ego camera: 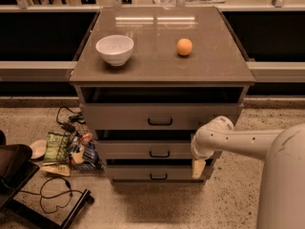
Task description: Open middle drawer
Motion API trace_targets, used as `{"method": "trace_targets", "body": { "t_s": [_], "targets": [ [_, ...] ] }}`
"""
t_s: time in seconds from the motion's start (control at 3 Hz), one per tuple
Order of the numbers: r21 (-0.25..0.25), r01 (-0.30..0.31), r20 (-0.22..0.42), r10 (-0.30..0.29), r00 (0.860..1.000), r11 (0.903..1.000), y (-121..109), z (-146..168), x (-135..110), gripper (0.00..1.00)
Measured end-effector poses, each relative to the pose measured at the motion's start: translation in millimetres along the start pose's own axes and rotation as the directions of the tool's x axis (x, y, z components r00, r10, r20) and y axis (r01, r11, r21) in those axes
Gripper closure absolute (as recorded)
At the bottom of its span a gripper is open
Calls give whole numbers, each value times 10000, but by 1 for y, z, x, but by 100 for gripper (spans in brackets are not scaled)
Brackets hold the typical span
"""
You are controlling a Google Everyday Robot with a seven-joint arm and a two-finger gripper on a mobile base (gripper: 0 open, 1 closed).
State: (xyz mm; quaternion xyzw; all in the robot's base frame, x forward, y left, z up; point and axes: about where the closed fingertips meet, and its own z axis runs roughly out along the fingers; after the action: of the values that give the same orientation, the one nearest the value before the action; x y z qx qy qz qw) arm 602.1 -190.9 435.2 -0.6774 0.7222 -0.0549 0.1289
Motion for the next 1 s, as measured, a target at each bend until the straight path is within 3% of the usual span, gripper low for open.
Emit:
{"method": "trace_targets", "body": {
  "t_s": [0.33, 1.0],
  "targets": [
    [15, -128, 272, 127, 9995, 9999, -6, 12, -2, 27],
    [-30, -431, -23, 431, 9991, 9991, 10, -1, -4, 73]
  ]
}}
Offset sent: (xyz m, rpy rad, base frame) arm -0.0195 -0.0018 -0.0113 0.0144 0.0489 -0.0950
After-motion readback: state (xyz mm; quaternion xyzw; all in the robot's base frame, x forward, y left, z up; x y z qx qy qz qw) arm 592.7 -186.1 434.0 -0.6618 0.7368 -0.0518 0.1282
